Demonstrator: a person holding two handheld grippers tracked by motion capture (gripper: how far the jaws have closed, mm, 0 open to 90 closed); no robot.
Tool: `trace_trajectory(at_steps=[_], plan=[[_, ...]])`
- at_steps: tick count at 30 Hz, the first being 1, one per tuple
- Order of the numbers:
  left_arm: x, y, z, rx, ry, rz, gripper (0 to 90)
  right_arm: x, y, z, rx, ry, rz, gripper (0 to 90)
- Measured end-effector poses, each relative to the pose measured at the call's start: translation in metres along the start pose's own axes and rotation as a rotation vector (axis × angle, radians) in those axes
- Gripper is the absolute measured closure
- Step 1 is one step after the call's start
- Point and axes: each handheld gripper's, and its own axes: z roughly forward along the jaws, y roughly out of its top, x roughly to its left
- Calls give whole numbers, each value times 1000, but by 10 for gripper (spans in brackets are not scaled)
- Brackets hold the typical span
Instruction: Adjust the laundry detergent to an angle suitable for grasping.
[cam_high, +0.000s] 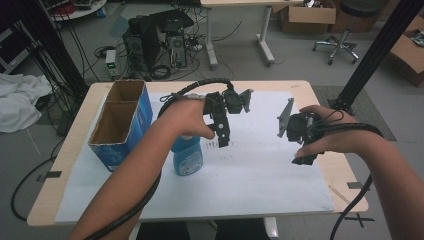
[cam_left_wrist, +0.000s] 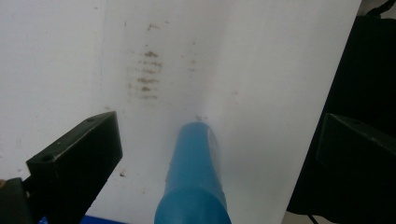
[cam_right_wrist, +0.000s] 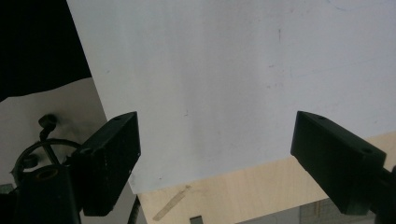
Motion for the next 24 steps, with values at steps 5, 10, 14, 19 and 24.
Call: trace_trajectory(at_steps=[5, 10, 14, 19, 24], plan=[[1, -1, -1, -1, 0, -2, 7, -1, 0, -1, -3, -2, 2, 161], [1, -2, 1, 0, -2, -5, 7, -1, 2, 1, 4, -2, -4, 161], [2, -3, 1, 0, -2, -5, 7, -2, 3, 2, 2, -2, -4, 160], [2, -3, 1, 0, 0, -4, 7, -1, 3, 1, -1, -2, -5, 161], [0, -2, 1, 3, -1, -2, 7, -1, 3, -1, -5, -11, -2, 161]])
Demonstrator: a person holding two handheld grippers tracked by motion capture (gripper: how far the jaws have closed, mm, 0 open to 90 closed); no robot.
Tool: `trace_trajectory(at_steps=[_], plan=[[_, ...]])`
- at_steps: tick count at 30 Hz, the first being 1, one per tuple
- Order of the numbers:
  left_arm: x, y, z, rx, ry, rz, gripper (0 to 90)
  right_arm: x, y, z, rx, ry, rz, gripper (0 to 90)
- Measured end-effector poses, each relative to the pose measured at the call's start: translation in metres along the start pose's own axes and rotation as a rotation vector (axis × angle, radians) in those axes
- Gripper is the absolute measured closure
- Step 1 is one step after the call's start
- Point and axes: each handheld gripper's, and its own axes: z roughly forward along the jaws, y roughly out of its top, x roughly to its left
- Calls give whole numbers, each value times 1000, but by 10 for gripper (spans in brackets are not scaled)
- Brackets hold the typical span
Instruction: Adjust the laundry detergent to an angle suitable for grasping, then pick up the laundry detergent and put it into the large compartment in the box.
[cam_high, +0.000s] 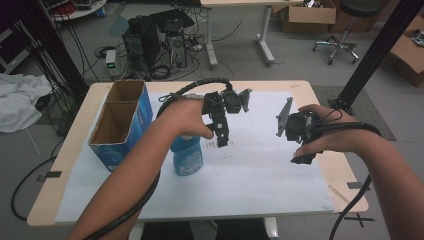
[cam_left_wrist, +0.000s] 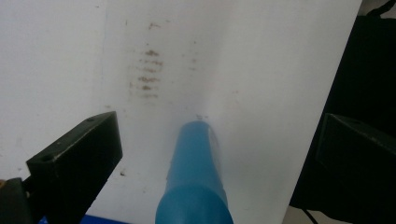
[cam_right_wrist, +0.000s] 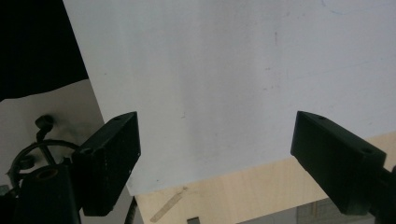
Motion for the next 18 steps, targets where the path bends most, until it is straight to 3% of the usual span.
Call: trace_trajectory(at_steps=[14, 18], plan=[[-9, -3, -2, -21, 6, -10, 7, 6, 1, -3, 1, -7, -13, 160], [-10, 0, -1, -1, 12, -9, 7, 7, -1, -3, -8, -7, -7, 160]])
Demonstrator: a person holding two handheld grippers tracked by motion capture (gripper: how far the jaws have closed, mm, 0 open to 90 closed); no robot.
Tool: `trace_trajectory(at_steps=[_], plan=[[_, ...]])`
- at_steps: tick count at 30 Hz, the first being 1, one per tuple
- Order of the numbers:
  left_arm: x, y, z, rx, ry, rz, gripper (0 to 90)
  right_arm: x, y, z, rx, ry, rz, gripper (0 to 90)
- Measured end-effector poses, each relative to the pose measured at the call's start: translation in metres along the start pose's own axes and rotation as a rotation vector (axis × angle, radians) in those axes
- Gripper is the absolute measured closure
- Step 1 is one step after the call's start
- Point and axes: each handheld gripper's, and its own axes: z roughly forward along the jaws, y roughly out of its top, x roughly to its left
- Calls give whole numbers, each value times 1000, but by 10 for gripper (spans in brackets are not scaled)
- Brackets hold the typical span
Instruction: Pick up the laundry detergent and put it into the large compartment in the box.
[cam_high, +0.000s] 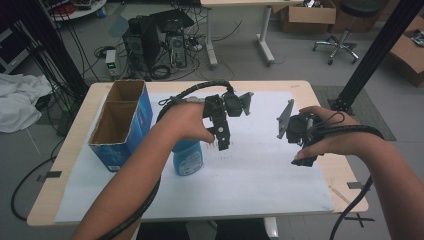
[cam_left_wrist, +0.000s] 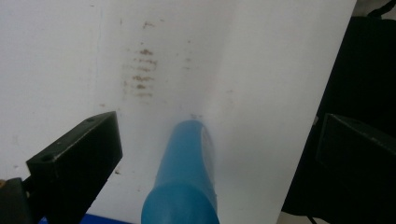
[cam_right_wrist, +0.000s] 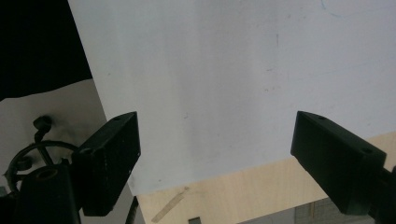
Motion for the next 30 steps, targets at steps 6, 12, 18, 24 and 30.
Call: trace_trajectory(at_steps=[6, 12, 18, 24, 30], plan=[[2, 1, 0, -2, -1, 1, 7, -2, -3, 1, 5, 2, 7, 160], [1, 0, -1, -10, -11, 11, 6, -3, -3, -3, -9, -10, 10, 160], [0, 1, -6, 0, -5, 6, 6, -1, -2, -4, -7, -10, -5, 160], [0, 2, -15, -17, -2, 5, 4, -2, -1, -1, -6, -7, -3, 160], [3, -4, -20, -2, 12, -22, 4, -3, -1, -1, -10, -6, -11, 160]])
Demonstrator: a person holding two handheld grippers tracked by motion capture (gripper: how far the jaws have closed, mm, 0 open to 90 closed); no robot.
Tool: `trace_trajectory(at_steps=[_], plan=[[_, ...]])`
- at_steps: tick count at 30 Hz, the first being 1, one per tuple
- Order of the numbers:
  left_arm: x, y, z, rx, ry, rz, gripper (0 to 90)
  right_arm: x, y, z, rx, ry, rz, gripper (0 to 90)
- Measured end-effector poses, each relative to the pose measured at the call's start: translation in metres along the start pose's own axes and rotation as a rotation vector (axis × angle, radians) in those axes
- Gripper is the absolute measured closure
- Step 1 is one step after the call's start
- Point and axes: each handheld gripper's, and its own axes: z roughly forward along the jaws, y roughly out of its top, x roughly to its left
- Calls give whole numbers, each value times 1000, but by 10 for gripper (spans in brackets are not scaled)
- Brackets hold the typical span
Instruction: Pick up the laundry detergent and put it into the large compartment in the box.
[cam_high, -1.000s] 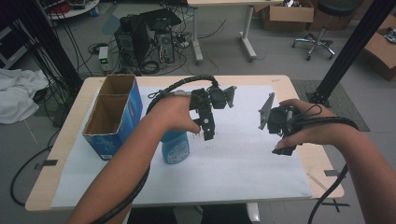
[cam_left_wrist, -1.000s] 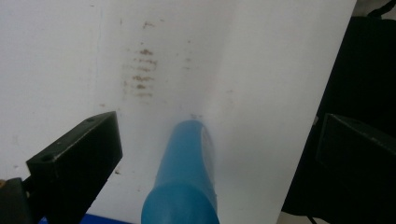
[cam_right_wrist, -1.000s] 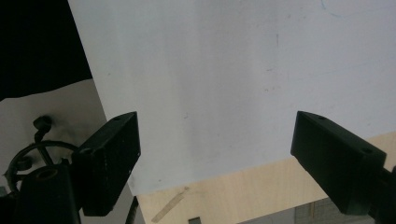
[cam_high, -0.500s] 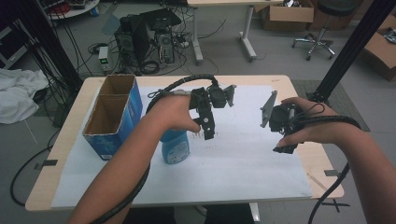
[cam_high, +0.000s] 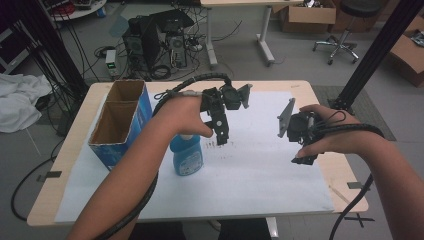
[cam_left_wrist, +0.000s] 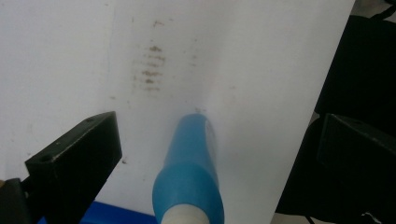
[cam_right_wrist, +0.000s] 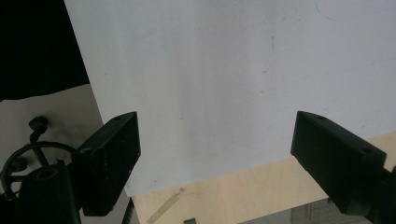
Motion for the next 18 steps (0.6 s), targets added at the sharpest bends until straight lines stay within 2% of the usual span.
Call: trace_trajectory(at_steps=[9, 10, 18], plan=[[-1, -13, -1, 10, 7, -50, 4, -1, 0, 0, 6, -5, 0, 160], [-1, -15, -2, 9, 10, -51, 4, -1, 2, 1, 4, -3, -14, 160], [-4, -26, -7, 11, 20, -93, 4, 0, 7, 1, -8, -6, -28, 160]])
